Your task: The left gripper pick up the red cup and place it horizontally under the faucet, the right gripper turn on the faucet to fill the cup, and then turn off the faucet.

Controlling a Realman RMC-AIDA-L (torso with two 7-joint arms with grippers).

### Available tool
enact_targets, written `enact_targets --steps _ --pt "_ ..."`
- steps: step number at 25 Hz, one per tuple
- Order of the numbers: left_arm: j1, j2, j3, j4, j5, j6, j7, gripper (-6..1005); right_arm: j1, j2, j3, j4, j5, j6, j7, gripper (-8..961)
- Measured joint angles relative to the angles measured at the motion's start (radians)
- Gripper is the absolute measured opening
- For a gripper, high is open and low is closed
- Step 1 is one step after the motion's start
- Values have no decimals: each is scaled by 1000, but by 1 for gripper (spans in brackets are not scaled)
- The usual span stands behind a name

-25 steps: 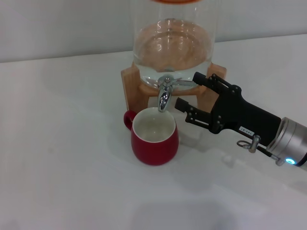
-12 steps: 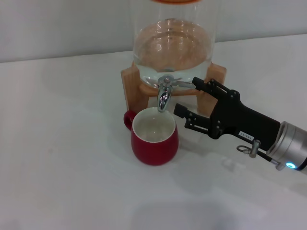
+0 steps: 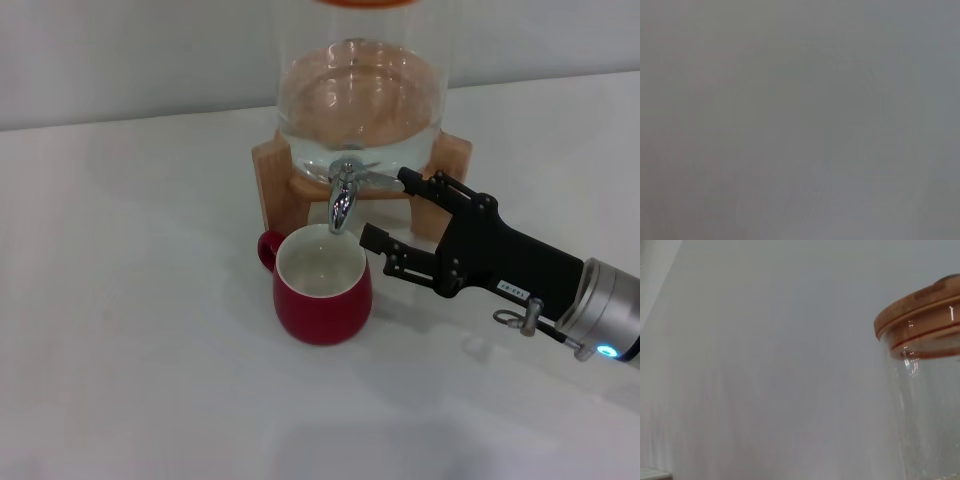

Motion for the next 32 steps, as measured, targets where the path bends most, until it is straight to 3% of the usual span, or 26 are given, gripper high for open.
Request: enact_targets --steps 32 --pt "-5 2 2 8 0 0 0 835 -1 -1 -62 -9 0 -28 25 853"
